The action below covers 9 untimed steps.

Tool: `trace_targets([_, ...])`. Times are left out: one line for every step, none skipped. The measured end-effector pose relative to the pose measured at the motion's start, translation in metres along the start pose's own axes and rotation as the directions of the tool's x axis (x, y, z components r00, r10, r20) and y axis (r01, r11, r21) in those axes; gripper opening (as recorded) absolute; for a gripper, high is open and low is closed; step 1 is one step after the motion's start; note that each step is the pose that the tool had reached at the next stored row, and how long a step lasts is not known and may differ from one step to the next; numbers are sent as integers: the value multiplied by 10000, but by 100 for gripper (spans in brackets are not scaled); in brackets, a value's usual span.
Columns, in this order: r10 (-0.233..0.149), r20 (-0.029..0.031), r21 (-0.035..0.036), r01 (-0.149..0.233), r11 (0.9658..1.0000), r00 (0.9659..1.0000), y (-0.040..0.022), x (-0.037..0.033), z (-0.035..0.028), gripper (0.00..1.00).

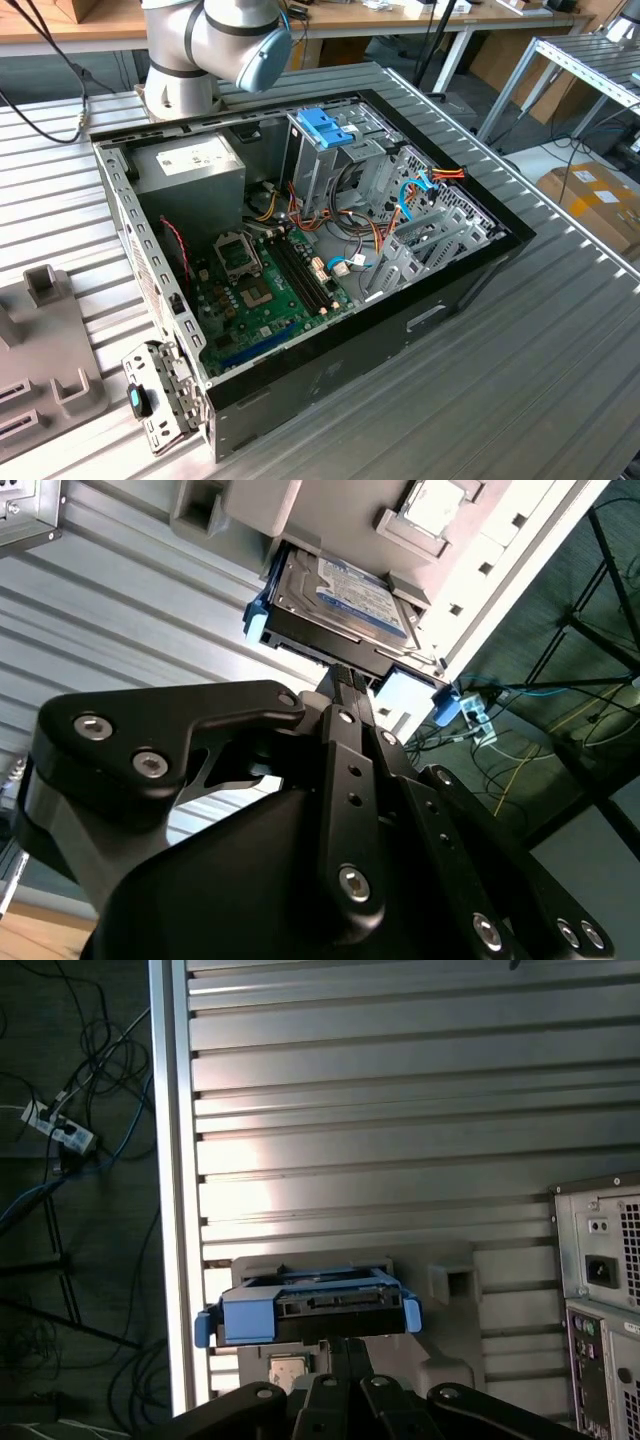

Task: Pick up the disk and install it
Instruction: 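Reach for the disk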

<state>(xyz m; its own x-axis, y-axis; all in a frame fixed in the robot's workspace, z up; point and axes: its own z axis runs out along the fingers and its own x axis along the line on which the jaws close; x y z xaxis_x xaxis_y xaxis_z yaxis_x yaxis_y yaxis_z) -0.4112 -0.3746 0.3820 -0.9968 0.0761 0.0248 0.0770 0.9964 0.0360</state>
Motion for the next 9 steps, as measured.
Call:
trace_targets([-3, 3, 15, 3, 10000, 10000, 0, -1, 4, 11])
trace_targets([-6, 5, 103, 6, 9999, 10000, 0, 0, 5, 11])
trace_targets([-9, 11, 186, 9, 9998, 10000, 0, 0, 7, 11])
trace_targets([-16, 20, 342, 15, 9994, 10000, 0, 0, 11, 11])
trace_targets([-16, 24, 386, 15, 9993, 10000, -1, 0, 12, 11])
trace_targets([-17, 24, 389, 17, 9992, 10000, -1, 0, 11, 11])
trace_targets([-17, 23, 391, 17, 9992, 10000, -1, 0, 11, 11])
trace_targets([-16, 22, 392, 16, 9992, 10000, 0, 0, 10, 11])
trace_targets([-16, 23, 392, 15, 9992, 10000, 0, 0, 10, 11])
